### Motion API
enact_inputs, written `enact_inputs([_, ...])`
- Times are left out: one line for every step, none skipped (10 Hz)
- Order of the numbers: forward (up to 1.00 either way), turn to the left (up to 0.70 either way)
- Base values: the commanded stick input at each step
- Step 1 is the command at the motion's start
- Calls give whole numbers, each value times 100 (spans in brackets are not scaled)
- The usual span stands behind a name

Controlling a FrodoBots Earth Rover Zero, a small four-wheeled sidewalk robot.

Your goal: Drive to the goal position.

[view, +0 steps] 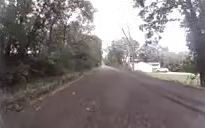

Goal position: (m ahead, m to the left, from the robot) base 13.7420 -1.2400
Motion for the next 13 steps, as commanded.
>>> enact_inputs([70,0])
enact_inputs([70,0])
enact_inputs([70,0])
enact_inputs([70,0])
enact_inputs([70,0])
enact_inputs([70,0])
enact_inputs([70,0])
enact_inputs([70,0])
enact_inputs([70,0])
enact_inputs([70,0])
enact_inputs([70,0])
enact_inputs([70,0])
enact_inputs([70,0])
